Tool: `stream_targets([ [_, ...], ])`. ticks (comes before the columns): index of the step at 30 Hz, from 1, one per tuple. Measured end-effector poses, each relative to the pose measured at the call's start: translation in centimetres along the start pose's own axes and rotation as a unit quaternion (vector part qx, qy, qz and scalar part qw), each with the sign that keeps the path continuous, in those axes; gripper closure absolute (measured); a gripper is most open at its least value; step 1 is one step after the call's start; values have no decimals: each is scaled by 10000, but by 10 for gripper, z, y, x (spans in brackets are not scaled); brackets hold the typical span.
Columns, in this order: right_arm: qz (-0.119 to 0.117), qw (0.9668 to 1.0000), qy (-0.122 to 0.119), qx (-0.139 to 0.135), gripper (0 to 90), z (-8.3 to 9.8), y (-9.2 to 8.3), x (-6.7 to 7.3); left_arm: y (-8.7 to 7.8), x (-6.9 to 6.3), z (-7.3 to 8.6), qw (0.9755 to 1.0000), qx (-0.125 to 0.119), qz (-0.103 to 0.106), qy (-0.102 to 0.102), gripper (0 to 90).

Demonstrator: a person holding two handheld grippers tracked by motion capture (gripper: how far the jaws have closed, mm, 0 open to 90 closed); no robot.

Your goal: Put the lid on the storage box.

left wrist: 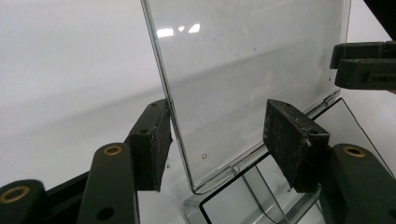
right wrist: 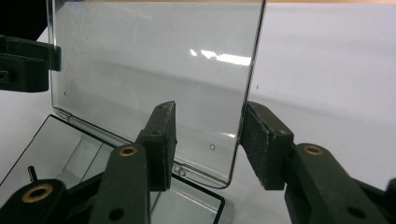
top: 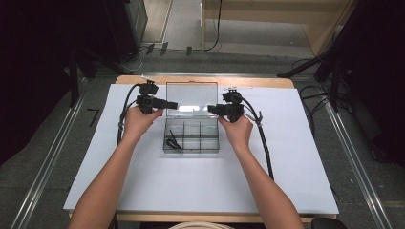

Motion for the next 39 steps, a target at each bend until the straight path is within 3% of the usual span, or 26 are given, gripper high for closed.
stream_targets([
  [13,-14,9998,-195,28,572,-4,-7,5,-9,-3,0,9995,-6,-42,324,485],
  [39,61,9979,-643,-7,603,-8,-19,12,-25,-9,0,9988,-21,60,492,550],
])
Point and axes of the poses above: each handheld gripper's, and its own axes: y roughly forward along the jaws, z roughly out of its underside, x roughly to its left, the point moved 10 cm from there along y, roughly forward along the jaws, and after that the axes turned 12 degrees about -x, right-handed, at the moved point
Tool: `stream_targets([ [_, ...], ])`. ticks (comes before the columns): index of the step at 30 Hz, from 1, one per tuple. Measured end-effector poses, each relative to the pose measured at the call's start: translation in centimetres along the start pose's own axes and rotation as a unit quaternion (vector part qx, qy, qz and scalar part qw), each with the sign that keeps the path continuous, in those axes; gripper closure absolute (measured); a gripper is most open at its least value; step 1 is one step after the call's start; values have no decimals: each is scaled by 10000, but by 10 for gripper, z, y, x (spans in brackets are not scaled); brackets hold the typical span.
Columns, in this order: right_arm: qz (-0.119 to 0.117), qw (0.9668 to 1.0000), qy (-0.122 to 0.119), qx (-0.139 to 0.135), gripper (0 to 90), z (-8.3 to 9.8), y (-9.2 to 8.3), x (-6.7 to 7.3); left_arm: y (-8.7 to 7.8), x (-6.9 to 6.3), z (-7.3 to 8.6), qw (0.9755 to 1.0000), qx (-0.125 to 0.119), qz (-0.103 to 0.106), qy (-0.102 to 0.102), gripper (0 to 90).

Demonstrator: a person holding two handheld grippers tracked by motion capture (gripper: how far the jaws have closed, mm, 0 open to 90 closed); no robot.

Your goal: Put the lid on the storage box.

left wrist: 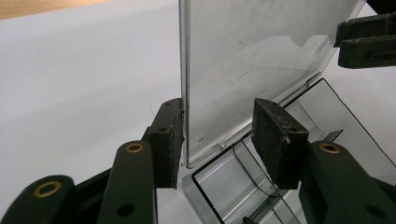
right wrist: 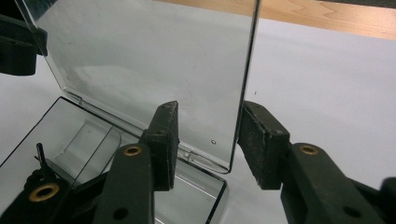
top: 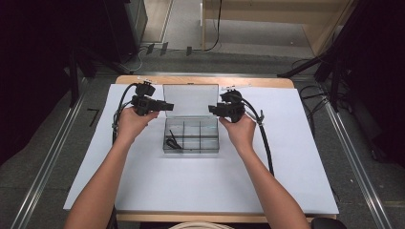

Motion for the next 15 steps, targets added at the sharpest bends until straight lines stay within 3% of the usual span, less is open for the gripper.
stream_targets([
  [15,50,9999,-118,23,664,1,-5,0,-6,-2,1,10000,-61,-9,46,615],
])
Point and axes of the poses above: each handheld gripper's, and its own axes: y roughly forward along the jaws, z roughly out of its underside, x roughly to its left, the point moved 10 cm from there along y, roughly forward along the jaws, and after that the axes turned 12 degrees about -x, right-handed, at the moved point
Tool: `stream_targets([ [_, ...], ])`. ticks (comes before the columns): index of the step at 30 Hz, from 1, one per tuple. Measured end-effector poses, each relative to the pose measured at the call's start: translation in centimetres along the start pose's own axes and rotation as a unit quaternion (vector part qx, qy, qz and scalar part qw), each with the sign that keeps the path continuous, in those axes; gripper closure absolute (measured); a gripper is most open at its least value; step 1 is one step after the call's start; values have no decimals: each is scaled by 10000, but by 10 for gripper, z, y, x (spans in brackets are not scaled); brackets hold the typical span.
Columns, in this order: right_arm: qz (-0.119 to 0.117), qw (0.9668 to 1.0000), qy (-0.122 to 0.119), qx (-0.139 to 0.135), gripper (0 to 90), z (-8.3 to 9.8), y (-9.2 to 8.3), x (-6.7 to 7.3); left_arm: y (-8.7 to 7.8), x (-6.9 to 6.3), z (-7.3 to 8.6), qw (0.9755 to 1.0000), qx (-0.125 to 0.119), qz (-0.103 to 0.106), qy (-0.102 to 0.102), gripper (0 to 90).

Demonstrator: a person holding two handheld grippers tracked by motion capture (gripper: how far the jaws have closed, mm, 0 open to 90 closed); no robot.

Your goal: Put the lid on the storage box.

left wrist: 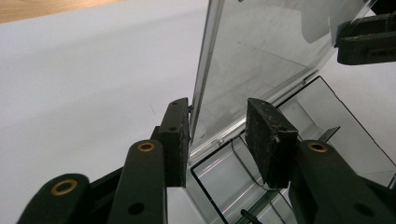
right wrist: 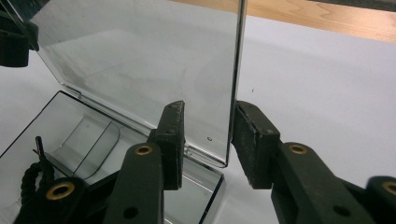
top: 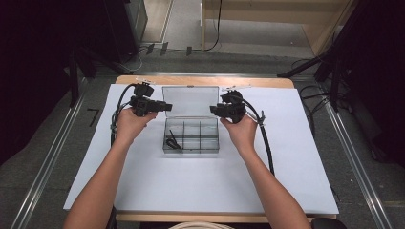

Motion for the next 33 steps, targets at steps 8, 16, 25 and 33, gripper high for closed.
stream_targets([
  [8,-1,10000,-49,-11,683,0,-2,1,-3,-1,0,10000,-5,15,49,657],
  [16,1,9999,-149,-48,682,-2,-5,3,-6,-1,-2,9999,-79,43,58,688],
  [25,-23,9997,-235,-45,677,-6,-10,5,-11,-6,-6,9998,-49,-21,215,674],
  [33,-65,9996,-261,-84,677,-11,-16,7,-15,-9,-10,9999,-50,31,163,663],
])
Point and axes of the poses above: each handheld gripper's, and its own axes: y roughly forward along the jaws, z roughly out of its underside, x roughly to its left, the point moved 10 cm from there along y, roughly forward along the jaws, and after that the axes turned 12 degrees about -x, right-handed, at the moved point
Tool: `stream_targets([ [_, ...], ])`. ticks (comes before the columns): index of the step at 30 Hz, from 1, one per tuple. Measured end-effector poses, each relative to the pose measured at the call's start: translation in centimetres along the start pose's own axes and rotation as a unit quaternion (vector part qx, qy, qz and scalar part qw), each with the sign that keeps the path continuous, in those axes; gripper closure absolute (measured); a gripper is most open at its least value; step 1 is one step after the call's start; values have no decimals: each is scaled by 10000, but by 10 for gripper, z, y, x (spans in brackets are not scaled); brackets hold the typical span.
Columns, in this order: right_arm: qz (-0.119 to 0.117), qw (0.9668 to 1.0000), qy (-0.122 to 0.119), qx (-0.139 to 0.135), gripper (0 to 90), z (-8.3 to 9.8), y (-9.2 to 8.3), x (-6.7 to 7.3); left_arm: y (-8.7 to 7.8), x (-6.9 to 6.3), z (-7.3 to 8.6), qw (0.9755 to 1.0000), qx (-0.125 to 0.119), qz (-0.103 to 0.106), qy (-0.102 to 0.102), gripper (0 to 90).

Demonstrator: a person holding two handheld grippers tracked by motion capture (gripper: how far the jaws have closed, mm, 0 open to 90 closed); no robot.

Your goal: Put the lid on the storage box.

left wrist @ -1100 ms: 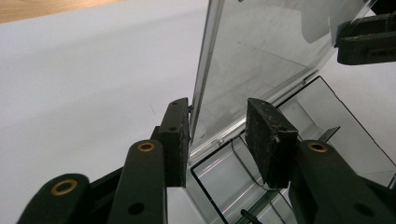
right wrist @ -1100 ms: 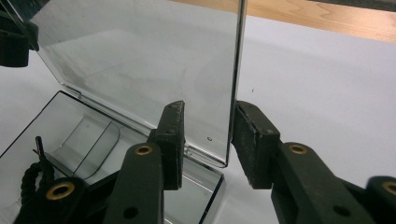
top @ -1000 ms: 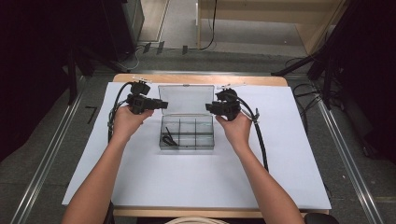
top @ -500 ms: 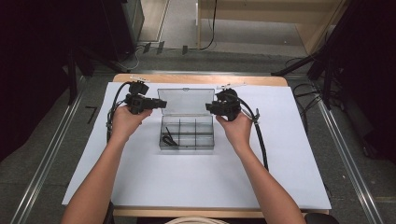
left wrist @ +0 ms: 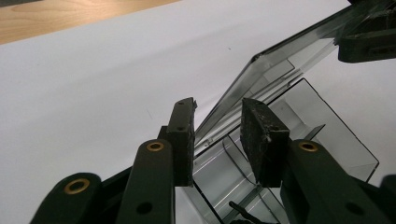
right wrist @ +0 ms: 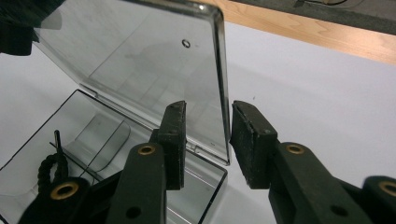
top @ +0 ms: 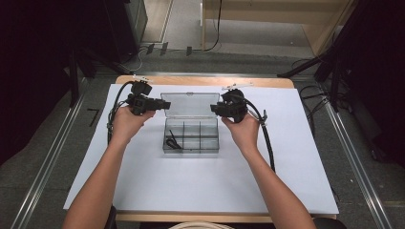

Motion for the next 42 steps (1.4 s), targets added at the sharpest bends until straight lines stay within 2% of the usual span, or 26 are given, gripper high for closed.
stream_targets([
  [15,-96,9999,-37,-30,678,-11,-12,4,-8,-6,-7,10000,-19,58,-36,639],
  [23,-130,9997,-161,-114,669,-20,-20,9,-12,-11,-10,9999,50,-9,125,618],
  [42,-202,9993,-294,-127,664,-32,-36,16,-23,-18,-17,9999,-34,113,64,596],
])
Point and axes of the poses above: each handheld gripper's, and its own axes: y roughly forward along the jaws, z roughly out of its underside, x roughly to its left, the point moved 10 cm from there along y, roughly forward along the jaws, and after that the axes turned 12 degrees about -x, right-handed, at the moved point
